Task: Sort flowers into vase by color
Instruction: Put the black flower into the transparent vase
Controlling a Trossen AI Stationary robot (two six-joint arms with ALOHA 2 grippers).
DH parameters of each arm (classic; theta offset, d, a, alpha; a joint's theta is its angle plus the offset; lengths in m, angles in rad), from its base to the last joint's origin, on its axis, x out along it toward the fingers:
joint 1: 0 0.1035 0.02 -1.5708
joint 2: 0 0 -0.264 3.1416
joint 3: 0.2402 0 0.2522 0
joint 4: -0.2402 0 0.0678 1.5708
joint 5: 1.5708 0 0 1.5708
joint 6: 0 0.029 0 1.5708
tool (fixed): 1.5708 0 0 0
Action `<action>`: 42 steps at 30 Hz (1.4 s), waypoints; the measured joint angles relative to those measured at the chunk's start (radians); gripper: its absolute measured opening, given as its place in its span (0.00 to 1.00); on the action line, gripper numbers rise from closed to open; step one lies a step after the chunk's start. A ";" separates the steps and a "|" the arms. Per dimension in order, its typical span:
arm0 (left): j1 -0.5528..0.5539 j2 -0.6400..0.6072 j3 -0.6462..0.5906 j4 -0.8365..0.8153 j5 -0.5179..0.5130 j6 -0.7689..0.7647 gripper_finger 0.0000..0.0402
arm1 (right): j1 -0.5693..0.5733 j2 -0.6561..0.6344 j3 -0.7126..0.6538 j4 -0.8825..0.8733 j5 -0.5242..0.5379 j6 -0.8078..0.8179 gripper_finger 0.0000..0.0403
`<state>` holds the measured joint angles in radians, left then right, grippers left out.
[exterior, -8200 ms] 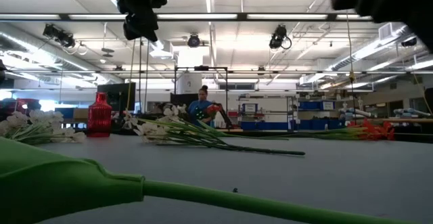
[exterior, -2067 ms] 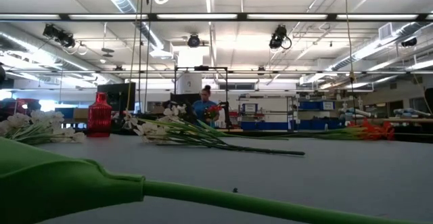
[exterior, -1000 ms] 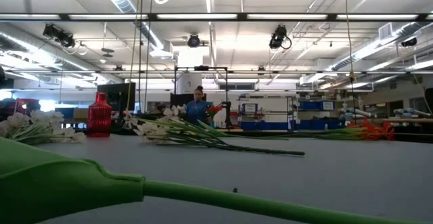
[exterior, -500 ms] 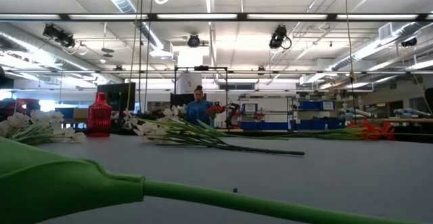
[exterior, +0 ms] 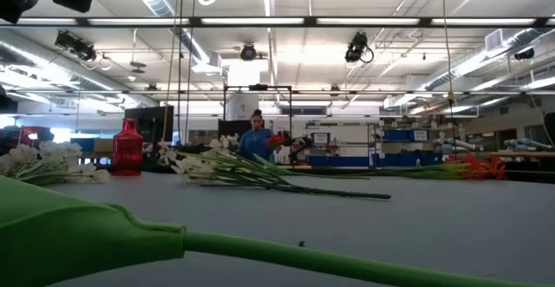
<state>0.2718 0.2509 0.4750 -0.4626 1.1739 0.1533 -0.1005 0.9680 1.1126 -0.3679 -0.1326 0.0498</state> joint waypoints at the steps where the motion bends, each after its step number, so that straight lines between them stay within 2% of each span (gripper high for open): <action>1: 0.000 -0.010 -0.007 0.022 0.002 -0.015 0.01 | 0.000 0.000 0.000 0.000 0.000 0.000 0.21; 6: 0.000 -0.065 -0.035 0.106 0.067 -0.159 0.01 | 0.000 0.000 0.000 0.000 0.000 0.000 0.21; 11: 0.000 -0.090 -0.034 0.243 0.070 -0.385 0.01 | 0.000 0.000 0.000 0.000 0.000 0.000 0.21; 16: 0.000 -0.091 -0.009 0.276 -0.054 -0.515 0.01 | 0.000 0.000 0.000 0.000 0.000 0.000 0.21; 19: 0.000 -0.091 -0.002 0.382 -0.164 -0.733 0.01 | 0.000 0.000 0.000 0.000 0.000 0.000 0.21; 23: 0.000 -0.107 -0.002 0.473 -0.191 -0.871 0.01 | 0.000 0.000 0.000 0.000 0.000 0.000 0.21; 28: -0.001 -0.183 -0.001 0.411 -0.269 -0.939 0.01 | 0.000 0.000 0.000 0.000 0.000 0.000 0.21; 32: -0.001 -0.252 -0.001 0.332 -0.285 -0.897 0.01 | 0.000 0.000 0.000 0.000 0.000 0.000 0.21; 36: -0.001 -0.249 -0.003 0.317 -0.269 -0.866 0.01 | 0.000 0.000 0.000 -0.001 0.000 0.000 0.21; 42: -0.001 -0.246 -0.020 0.314 -0.367 -0.812 0.01 | 0.000 0.001 0.000 0.000 0.000 0.000 0.21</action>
<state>0.2707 0.0053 0.4547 -0.1488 0.8069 -0.6592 -0.1005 0.9688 1.1126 -0.3679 -0.1326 0.0498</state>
